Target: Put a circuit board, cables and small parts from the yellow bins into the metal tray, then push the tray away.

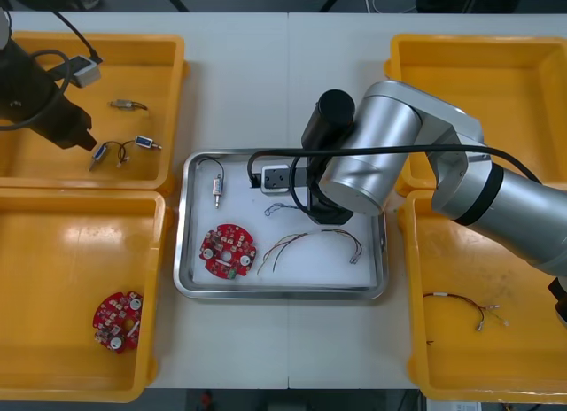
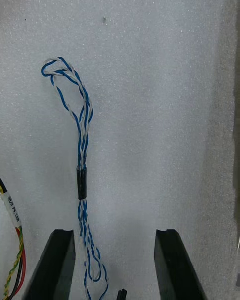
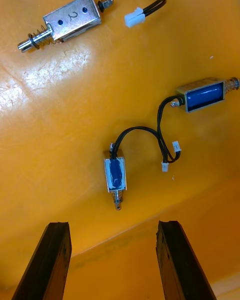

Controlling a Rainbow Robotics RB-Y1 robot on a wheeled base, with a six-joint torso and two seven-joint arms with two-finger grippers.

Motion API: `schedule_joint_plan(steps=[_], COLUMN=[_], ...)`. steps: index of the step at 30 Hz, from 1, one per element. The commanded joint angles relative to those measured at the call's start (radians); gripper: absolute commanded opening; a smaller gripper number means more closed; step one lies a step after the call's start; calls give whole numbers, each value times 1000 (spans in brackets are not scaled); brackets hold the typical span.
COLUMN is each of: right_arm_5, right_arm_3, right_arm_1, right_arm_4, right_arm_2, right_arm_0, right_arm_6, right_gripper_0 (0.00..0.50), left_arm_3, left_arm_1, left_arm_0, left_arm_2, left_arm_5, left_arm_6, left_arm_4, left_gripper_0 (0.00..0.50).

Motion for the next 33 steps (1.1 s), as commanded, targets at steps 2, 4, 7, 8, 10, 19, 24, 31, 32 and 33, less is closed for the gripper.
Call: schedule_joint_plan(steps=[2,4,7,8,10,19,24,31,32,33], right_arm_5=[28,47,73,90,133,370,472,476,476,476], right_arm_3=[-54,-79,-102,-108,-122,-186,-197,-211,-215,-218], right_arm_1=[22,21,18,18,22,74,84,94,94,96], right_arm_4=[8,8,8,8,9,75,74,78,77,77], right_arm_2=[-80,-115,-152,-164,-204,-443,-545,-677,-692,-701], right_arm_0=[20,38,51,54,64,138,153,155,155,155], right_arm_6=[-28,-30,-36,-36,-42,-53,-65,-90,-93,-94], right_gripper_0=[500,500,500,500,500,500,500,500,500,500], left_arm_3=[-22,-19,-16,-14,-8,6,18,78,81,79], left_arm_1=[12,4,0,0,0,0,-2,-23,-26,-28], left_arm_0=[25,27,28,30,33,65,71,71,71,71], left_arm_2=[-41,-49,-72,-79,-96,-139,-162,-167,-167,-167], left_arm_5=[-58,-64,-84,-92,-113,-191,-227,-285,-285,-286], left_arm_6=[-1,2,12,15,22,38,42,33,33,33], left_arm_4=[-11,-14,-17,-17,-15,-8,-3,5,3,2], left_gripper_0=[500,500,500,500,500,500,500,500,500,500])
